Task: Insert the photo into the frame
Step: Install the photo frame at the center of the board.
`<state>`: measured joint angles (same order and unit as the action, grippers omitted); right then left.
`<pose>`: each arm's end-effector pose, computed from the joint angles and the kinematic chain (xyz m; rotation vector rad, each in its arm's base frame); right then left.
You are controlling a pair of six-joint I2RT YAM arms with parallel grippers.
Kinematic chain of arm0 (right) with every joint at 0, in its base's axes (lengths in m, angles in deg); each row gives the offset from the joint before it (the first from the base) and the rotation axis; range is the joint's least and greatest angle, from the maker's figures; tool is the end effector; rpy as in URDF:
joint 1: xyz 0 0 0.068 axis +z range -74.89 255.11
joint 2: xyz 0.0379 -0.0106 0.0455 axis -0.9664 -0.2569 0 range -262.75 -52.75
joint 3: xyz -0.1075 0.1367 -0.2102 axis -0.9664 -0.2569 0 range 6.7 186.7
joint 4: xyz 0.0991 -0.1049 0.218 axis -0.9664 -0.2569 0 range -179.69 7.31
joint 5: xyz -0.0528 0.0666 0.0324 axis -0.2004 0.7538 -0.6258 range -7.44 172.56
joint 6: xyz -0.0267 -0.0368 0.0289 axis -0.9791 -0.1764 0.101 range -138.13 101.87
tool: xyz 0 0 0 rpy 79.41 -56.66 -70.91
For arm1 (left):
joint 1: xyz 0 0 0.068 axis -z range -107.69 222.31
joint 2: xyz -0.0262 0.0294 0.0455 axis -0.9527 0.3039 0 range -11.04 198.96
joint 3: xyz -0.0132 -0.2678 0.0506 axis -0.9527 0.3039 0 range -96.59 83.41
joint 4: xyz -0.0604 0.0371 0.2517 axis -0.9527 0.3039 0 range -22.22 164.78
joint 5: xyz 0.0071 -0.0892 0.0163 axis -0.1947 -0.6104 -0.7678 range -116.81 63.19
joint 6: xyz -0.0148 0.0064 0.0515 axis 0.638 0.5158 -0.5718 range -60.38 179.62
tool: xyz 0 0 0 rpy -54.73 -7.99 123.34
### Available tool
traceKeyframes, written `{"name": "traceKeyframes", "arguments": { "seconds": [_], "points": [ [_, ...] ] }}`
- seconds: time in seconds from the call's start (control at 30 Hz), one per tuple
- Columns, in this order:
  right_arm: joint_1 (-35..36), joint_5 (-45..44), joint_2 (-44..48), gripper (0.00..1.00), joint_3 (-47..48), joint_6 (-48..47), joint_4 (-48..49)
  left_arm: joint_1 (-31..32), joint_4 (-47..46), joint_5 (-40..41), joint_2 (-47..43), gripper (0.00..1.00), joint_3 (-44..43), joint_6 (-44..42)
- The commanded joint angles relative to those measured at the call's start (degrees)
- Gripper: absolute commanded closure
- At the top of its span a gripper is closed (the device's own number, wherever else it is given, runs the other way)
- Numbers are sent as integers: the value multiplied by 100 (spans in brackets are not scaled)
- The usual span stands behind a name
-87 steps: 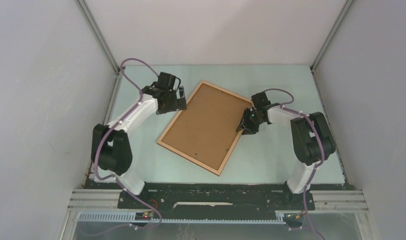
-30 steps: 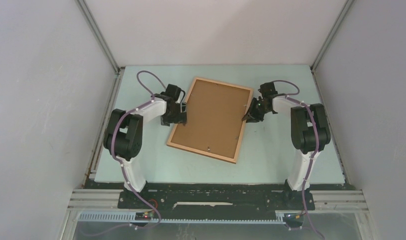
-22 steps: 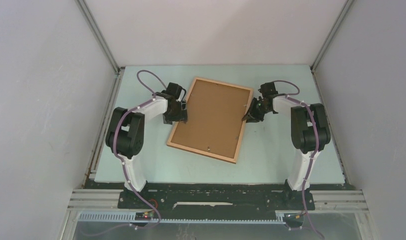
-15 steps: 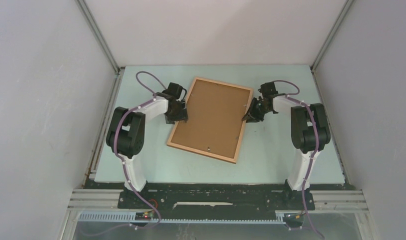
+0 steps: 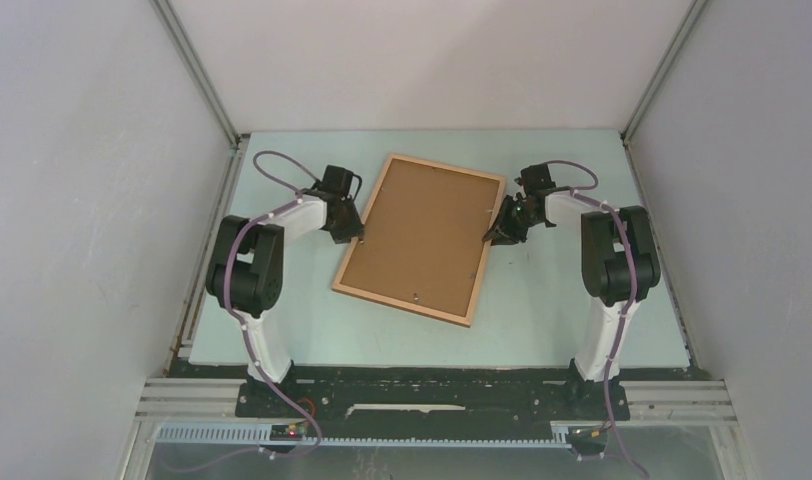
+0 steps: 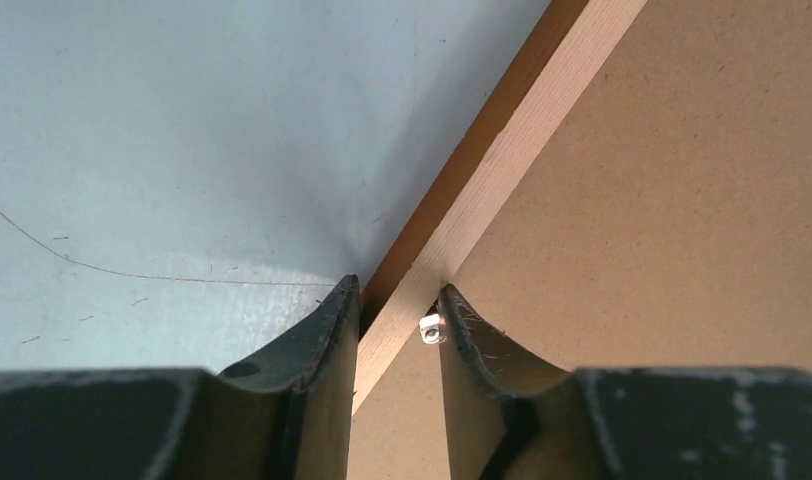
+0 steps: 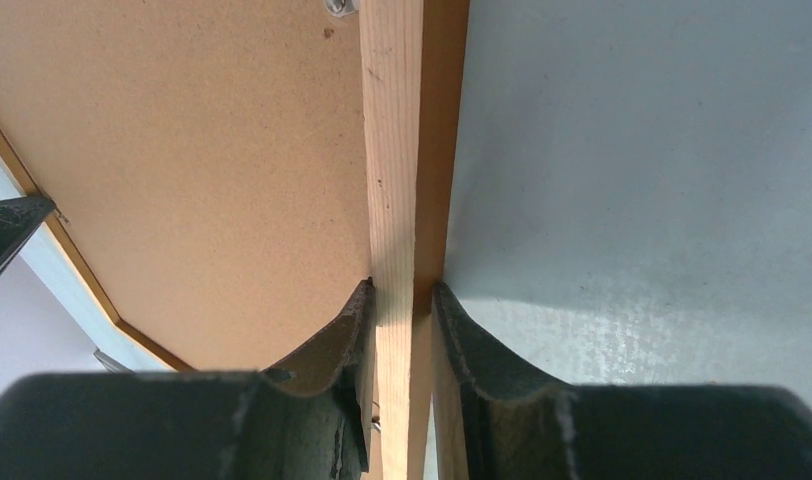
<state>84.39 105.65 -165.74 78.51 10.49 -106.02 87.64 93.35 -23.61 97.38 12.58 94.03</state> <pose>0.3855 0.0771 0.1441 0.3380 2.7414 0.7358 0.3706 -0.0995 0.1643 -0.4628 2.6462 -0.2016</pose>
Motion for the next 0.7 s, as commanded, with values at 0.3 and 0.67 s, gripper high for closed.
{"name": "traceKeyframes", "arguments": {
  "seconds": [0.3,0.67],
  "points": [
    [83,173,-204,83,158,-125,-103,-188,169,456,-195,99,496,197],
    [86,178,-205,84,153,-114,-101,-181,663,869,-533,100,553,663]
  ]
}}
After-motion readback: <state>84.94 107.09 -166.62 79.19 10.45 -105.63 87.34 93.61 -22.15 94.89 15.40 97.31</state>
